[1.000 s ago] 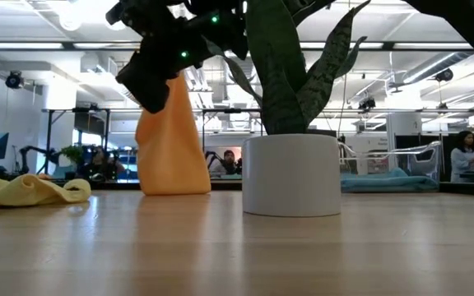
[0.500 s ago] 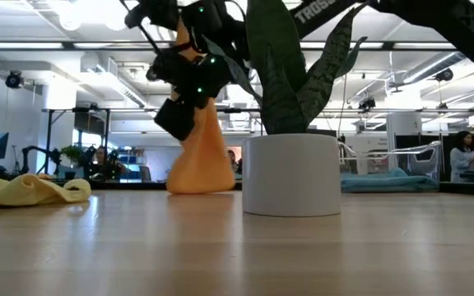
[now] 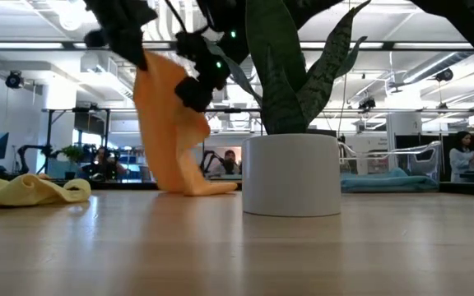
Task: Fold microfiber towels
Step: Fold the orange microfiber cloth
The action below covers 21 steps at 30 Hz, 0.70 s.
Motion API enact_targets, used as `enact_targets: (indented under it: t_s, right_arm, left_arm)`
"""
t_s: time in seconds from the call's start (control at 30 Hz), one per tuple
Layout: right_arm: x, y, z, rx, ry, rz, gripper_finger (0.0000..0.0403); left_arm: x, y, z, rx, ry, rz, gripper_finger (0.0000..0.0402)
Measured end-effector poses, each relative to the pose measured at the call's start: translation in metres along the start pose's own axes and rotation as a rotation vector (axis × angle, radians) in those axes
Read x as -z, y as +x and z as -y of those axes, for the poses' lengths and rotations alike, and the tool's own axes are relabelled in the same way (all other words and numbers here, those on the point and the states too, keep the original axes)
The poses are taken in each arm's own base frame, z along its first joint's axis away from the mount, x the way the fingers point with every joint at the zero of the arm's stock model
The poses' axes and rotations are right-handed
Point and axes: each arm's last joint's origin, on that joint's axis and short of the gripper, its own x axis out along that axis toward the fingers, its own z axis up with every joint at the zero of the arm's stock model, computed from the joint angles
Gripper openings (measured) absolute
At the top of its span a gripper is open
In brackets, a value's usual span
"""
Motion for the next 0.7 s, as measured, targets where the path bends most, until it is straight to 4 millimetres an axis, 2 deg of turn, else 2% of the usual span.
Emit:
enact_targets:
  t_s: [0.1,0.2,0.33,0.47,0.6,0.7]
  right_arm:
    - [0.012,0.008,0.0,-0.101,0.058,0.005,0.0194]
    - [0.024,0.011,-0.009,-0.21,0.099,0.013,0.0195]
    - [0.04,0.011,-0.036,-0.378,0.176,-0.006,0.0196]
    - [0.035,0.003,-0.068,-0.558,0.363,0.009,0.0196]
    - [0.034,0.01,-0.102,-0.46,0.318,0.007,0.0196]
    - [0.04,0.032,-0.109,-0.365,0.288,-0.037,0.0196]
  left_arm:
    - [0.018,0.017,0.002,0.007,0.017,-0.072,0.0]
    - [0.037,0.033,0.002,-0.003,0.025,-0.15,0.0]
    - [0.061,0.049,0.003,0.043,0.02,-0.254,0.0]
    - [0.077,0.066,0.006,0.068,0.023,-0.296,0.0]
    - [0.079,0.077,0.009,0.068,0.023,-0.295,0.0]
    - [0.08,0.081,0.011,0.062,0.029,-0.311,0.0]
